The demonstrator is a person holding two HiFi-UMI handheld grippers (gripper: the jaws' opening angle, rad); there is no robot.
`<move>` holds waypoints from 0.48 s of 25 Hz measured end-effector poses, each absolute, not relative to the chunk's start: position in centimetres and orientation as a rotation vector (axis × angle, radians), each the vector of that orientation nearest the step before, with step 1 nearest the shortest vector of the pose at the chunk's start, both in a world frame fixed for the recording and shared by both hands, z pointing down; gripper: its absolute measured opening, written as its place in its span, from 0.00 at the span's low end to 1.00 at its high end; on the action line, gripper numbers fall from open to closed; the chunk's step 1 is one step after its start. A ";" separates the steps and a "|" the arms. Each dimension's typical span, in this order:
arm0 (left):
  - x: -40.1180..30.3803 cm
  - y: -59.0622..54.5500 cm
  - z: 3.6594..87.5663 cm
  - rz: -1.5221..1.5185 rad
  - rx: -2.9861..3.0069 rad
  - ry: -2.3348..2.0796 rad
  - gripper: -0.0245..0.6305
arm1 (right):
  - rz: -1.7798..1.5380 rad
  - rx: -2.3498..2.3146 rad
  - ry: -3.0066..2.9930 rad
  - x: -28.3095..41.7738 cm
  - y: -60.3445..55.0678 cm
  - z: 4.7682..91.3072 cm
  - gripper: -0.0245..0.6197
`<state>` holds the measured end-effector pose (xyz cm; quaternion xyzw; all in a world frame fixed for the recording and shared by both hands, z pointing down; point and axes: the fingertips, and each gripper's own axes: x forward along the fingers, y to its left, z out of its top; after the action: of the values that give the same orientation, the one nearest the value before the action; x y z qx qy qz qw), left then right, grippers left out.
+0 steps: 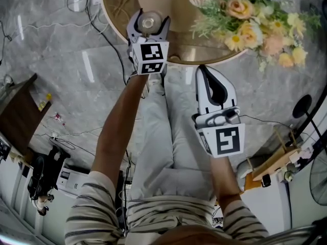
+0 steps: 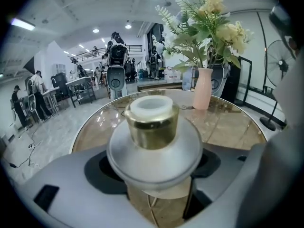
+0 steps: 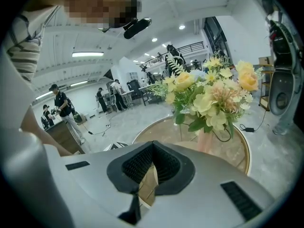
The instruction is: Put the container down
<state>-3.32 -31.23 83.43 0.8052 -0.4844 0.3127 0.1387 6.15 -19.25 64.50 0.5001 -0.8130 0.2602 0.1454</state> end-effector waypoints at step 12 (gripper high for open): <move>-3.6 -29.2 79.7 0.803 2.248 -1.363 0.60 | 0.700 1.455 -2.364 6.2 -17.2 60.9 0.05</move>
<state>-3.61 -29.24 79.69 0.8022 -0.4862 0.2865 0.1951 6.16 -17.24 60.91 0.5034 -0.8177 0.2422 0.1390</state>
